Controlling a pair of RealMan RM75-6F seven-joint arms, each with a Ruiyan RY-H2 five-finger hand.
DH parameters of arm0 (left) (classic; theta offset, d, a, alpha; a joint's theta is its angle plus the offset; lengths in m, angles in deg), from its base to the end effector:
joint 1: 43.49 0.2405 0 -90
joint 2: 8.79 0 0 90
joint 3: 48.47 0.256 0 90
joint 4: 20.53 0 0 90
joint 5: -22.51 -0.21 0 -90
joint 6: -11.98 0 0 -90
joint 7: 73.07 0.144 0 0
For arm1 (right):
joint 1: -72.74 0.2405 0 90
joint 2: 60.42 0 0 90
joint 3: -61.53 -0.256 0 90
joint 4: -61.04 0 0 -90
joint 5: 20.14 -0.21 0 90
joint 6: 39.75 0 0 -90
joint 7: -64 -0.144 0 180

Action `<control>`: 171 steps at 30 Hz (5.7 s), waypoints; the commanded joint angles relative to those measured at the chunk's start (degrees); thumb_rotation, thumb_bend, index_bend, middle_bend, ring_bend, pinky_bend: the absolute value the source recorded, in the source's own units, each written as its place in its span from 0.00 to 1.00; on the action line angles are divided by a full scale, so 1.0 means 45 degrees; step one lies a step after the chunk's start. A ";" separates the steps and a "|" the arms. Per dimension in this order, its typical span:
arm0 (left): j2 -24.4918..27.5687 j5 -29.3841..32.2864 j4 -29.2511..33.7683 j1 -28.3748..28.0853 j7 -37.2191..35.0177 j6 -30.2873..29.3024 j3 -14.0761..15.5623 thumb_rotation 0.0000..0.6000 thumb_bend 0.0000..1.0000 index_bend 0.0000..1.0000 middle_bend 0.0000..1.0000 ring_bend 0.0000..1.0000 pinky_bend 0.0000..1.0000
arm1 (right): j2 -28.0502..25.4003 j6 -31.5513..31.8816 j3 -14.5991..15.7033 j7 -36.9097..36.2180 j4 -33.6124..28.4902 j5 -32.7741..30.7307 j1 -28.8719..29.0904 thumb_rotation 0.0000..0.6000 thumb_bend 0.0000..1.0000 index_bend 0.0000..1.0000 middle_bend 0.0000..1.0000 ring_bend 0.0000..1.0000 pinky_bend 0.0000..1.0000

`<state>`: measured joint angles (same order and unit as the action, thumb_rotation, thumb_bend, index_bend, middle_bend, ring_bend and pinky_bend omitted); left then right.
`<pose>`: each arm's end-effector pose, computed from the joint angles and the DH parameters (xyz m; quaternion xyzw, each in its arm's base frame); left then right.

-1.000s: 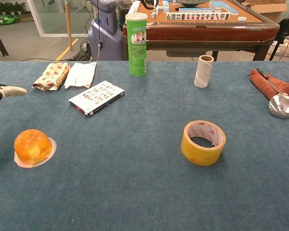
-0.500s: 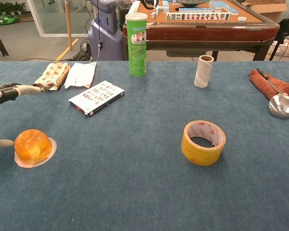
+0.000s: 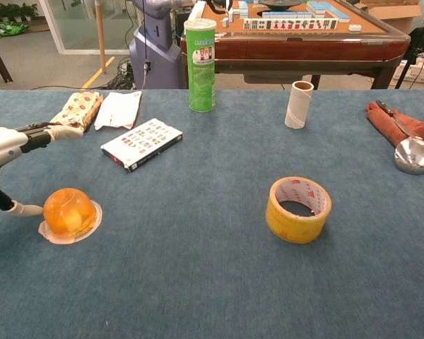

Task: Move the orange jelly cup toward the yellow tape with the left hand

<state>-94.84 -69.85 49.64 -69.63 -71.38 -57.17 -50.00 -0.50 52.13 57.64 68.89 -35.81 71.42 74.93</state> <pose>-0.2569 0.2832 0.0205 -0.7537 -0.3001 -0.3867 0.4386 -0.2875 -0.1684 0.1875 0.6012 -0.3155 0.4107 0.6086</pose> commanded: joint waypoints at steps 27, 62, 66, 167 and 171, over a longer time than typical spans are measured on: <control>-0.1010 0.0667 0.0355 -0.1140 0.0428 0.0689 -0.0527 1.00 0.00 0.00 0.00 0.00 0.16 | -0.0136 0.0006 -0.0041 -0.0257 -0.0016 0.0015 -0.0026 1.00 0.29 0.24 0.32 0.29 0.43; -0.0869 0.1554 0.0142 -0.1420 0.0962 0.0958 -0.0698 1.00 0.00 0.00 0.00 0.00 0.15 | -0.0188 -0.0116 -0.0049 -0.0332 -0.0033 -0.0013 0.0010 1.00 0.29 0.24 0.32 0.29 0.43; -0.1143 0.1546 -0.0112 -0.1585 0.0576 0.1037 -0.0773 1.00 0.00 0.00 0.00 0.00 0.11 | -0.0219 -0.0092 -0.0060 -0.0394 -0.0025 -0.0031 -0.0003 1.00 0.29 0.24 0.32 0.29 0.43; -0.3495 0.2105 -0.0007 -0.4055 0.5237 0.2536 -0.1447 1.00 0.00 0.00 0.00 0.00 0.09 | -0.0570 -0.0119 -0.0114 -0.1214 -0.0009 -0.0186 -0.0031 1.00 0.29 0.24 0.32 0.29 0.43; -0.3730 0.2287 -0.0255 -0.4258 0.5423 0.2649 -0.1598 1.00 0.00 0.00 0.00 0.00 0.09 | -0.0576 -0.0128 -0.0118 -0.1237 -0.0002 -0.0193 -0.0025 1.00 0.29 0.24 0.32 0.29 0.43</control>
<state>-111.30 -59.87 48.81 -88.52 -47.13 -45.47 -56.95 -3.09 51.55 57.11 63.32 -35.82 70.55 74.81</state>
